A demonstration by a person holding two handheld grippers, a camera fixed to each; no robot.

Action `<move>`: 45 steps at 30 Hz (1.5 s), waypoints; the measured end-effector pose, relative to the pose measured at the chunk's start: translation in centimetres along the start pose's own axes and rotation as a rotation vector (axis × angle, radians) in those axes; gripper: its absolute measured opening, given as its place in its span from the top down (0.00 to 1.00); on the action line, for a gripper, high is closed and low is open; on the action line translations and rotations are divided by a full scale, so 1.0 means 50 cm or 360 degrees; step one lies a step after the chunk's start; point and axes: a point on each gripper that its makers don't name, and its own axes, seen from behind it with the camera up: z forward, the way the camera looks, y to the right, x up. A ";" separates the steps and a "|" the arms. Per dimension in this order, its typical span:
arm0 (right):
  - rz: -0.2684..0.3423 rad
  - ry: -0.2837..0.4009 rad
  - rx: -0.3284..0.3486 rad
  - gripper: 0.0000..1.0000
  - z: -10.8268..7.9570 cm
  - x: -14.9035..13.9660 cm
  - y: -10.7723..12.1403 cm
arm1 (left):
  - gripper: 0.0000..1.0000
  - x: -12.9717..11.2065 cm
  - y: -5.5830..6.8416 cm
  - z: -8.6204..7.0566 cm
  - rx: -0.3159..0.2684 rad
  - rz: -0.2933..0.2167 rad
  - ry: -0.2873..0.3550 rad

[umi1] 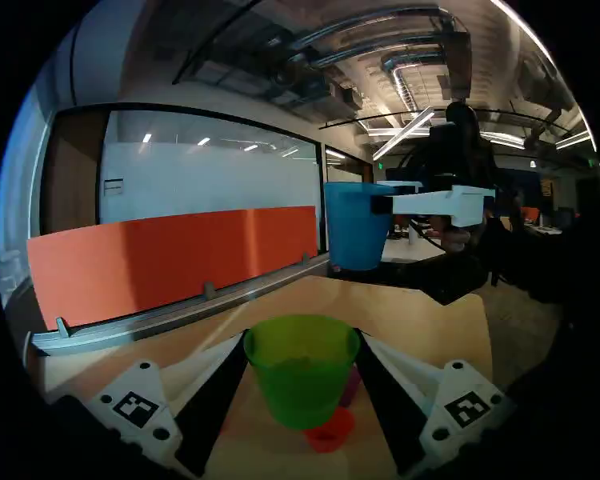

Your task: Pour water

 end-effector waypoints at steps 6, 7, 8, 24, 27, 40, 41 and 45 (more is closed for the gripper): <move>0.0022 -0.0029 -0.0061 0.09 -0.036 -0.033 0.041 | 0.11 -0.022 -0.037 -0.009 0.0091 0.0024 -0.0046; 0.0024 -0.0032 -0.0069 0.09 -0.042 -0.036 0.047 | 0.11 -0.025 -0.041 -0.011 0.0102 0.0028 -0.0051; 0.0026 -0.0036 -0.0079 0.09 -0.048 -0.040 0.054 | 0.11 -0.029 -0.046 -0.012 0.0114 0.0032 -0.0057; 0.0081 -0.0154 -0.0227 0.09 -0.105 -0.146 0.154 | 0.11 -0.088 -0.098 -0.010 0.0214 0.0039 -0.0184; 0.0075 -0.0201 -0.0242 0.09 -0.111 -0.179 0.167 | 0.11 -0.109 -0.104 -0.006 0.0218 0.0045 -0.0229; 0.0150 -0.0361 -0.0226 0.08 -0.119 -0.293 0.198 | 0.11 -0.203 -0.111 0.018 0.0161 0.0038 -0.0451; 0.0160 -0.0372 -0.0219 0.08 -0.118 -0.301 0.198 | 0.11 -0.211 -0.111 0.020 0.0155 0.0039 -0.0469; 0.0181 -0.0412 -0.0193 0.08 -0.116 -0.329 0.197 | 0.11 -0.243 -0.112 0.026 0.0147 0.0043 -0.0538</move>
